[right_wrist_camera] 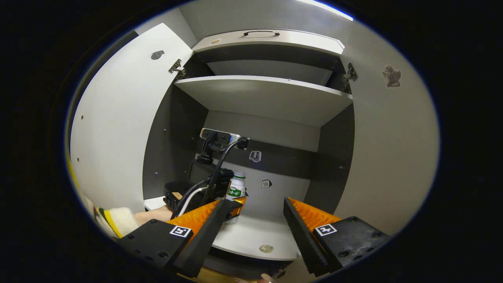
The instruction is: Grasp the bottle in the cabinet with the left hand and place it on the coaster, then close the right door with the right hand and the left door with the left hand.
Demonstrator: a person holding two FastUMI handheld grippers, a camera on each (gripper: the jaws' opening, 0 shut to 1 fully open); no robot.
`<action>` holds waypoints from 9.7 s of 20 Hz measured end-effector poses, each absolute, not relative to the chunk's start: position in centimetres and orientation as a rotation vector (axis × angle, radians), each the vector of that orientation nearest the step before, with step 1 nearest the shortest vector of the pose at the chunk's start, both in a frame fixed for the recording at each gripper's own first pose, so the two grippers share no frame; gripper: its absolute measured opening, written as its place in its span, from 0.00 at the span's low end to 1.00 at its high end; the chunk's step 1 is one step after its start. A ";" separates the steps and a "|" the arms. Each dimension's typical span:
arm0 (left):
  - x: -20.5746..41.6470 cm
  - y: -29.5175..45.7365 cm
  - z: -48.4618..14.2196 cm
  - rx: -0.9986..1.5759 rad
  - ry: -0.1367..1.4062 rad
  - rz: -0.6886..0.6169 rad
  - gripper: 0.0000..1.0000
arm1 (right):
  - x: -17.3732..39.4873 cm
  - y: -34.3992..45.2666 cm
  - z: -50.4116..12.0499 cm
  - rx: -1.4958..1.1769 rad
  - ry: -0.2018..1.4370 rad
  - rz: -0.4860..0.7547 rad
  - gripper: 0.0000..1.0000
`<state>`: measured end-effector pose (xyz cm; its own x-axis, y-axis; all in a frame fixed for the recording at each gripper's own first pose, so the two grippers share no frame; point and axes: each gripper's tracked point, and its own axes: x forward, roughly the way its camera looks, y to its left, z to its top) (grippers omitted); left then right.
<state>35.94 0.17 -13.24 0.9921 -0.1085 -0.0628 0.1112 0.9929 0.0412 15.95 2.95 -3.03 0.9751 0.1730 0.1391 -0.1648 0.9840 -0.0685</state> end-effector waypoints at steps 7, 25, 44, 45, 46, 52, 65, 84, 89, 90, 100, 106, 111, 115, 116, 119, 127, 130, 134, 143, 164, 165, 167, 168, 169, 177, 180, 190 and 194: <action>32.6 -0.1 -11.3 0.003 0.067 -0.125 0.72 | 13.2 2.3 -2.5 -0.036 -0.153 0.180 0.98; 6.8 -0.7 -6.8 0.062 0.001 -0.164 0.72 | 2.0 2.2 -2.2 -0.054 -0.173 0.130 0.97; -9.7 -5.6 -25.9 -0.058 0.136 -0.076 0.73 | -4.3 -0.3 -13.2 -0.133 -0.070 0.140 0.98; -10.4 -5.8 -28.0 -0.071 0.146 -0.053 0.74 | -4.2 -0.3 -14.4 -0.142 -0.068 0.149 0.98; -11.1 -6.2 -30.2 -0.079 0.154 -0.036 0.74 | -4.1 -0.3 -15.8 -0.151 -0.059 0.158 0.98; -13.1 -8.9 -40.8 -0.041 0.212 0.005 0.74 | -3.8 1.2 -23.1 -0.140 -0.016 0.204 0.98; -13.8 -10.0 -42.5 0.037 0.173 0.033 0.87 | -3.6 3.0 -26.6 -0.134 0.042 0.270 0.98; -9.0 -8.2 -15.9 -0.010 0.043 -0.174 0.93 | -5.7 0.3 -8.9 0.065 0.019 0.227 0.98; -7.7 -4.3 -8.4 -0.011 -0.031 -0.251 0.93 | -8.4 -5.9 -4.7 0.060 -0.033 0.015 0.98; -8.1 -3.5 -7.0 -0.006 -0.032 -0.257 0.93 | -8.8 -7.3 -4.5 0.077 -0.032 -0.030 0.94; -5.5 -2.4 -6.6 -0.048 0.001 -0.242 0.93 | -6.1 -19.3 -4.8 0.035 -0.056 -0.269 0.97; -4.9 -2.3 -5.8 -0.047 -0.015 -0.100 0.93 | -2.8 -17.8 -4.4 0.100 -0.059 -0.062 0.94; -5.7 -1.8 -5.7 -0.008 -0.008 -0.007 0.93 | -1.3 -11.4 -4.4 0.168 -0.046 0.158 0.95; -7.6 0.1 -6.1 -0.017 0.002 0.076 0.93 | 1.1 -8.0 -4.0 0.167 -0.044 0.231 0.94; -8.2 1.1 -6.1 -0.010 0.006 0.108 0.93 | 1.7 -7.1 -3.9 0.182 -0.037 0.245 0.95; -9.6 4.3 -5.5 0.010 -0.003 0.189 0.93 | 2.9 -3.0 -3.7 0.213 -0.034 0.307 0.96; -16.8 16.3 -3.8 0.030 -0.039 0.425 0.93 | 9.2 4.2 -4.1 0.161 -0.043 0.268 0.95; -17.2 18.6 -3.9 0.029 -0.043 0.453 0.93 | 11.1 5.0 -4.1 0.159 -0.049 0.219 0.95; -16.8 18.1 -4.1 -0.002 -0.048 0.397 0.93 | 13.3 5.8 -3.8 0.126 -0.052 0.152 0.95; -15.8 17.5 -3.9 -0.056 -0.066 0.274 0.94 | 12.5 6.0 -3.8 0.138 -0.034 0.097 0.97; -6.0 2.7 -4.8 -0.073 -0.049 0.087 0.94 | 8.2 -0.3 -3.7 0.065 -0.036 0.235 0.97; -5.4 2.0 -5.0 -0.085 -0.047 0.086 0.94 | 8.2 -0.5 -3.8 0.066 -0.034 0.249 0.97; -5.1 1.0 -5.1 -0.085 -0.047 0.088 0.94 | 8.0 -1.1 -3.8 0.062 -0.036 0.258 0.97; -5.2 0.6 -5.1 -0.075 -0.048 0.091 0.94 | 7.9 -1.3 -3.9 0.060 -0.035 0.263 0.97; -5.4 0.5 -4.9 -0.062 -0.046 0.097 0.94 | 7.9 -1.4 -3.9 0.061 -0.035 0.267 0.97; -7.3 -0.9 -4.6 -0.004 -0.033 0.096 0.94 | 7.3 0.0 -3.3 0.067 -0.054 0.305 0.98; -7.8 -1.0 -4.4 0.011 -0.026 0.096 0.90 | 7.0 1.3 -3.1 0.049 -0.070 0.330 0.98; -8.6 -1.0 -4.5 -0.016 -0.035 0.076 0.94 | 5.4 2.5 -1.8 0.051 -0.113 0.330 0.98; -8.4 -0.5 -4.1 -0.013 -0.046 0.067 0.94 | 4.7 1.9 -1.9 0.053 -0.108 0.302 0.97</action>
<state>-8.43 -0.52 -4.11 0.9967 0.0669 0.0457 -0.0663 0.9977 -0.0142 4.71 1.86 -1.86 0.9490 0.2940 0.1140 -0.2996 0.9534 0.0355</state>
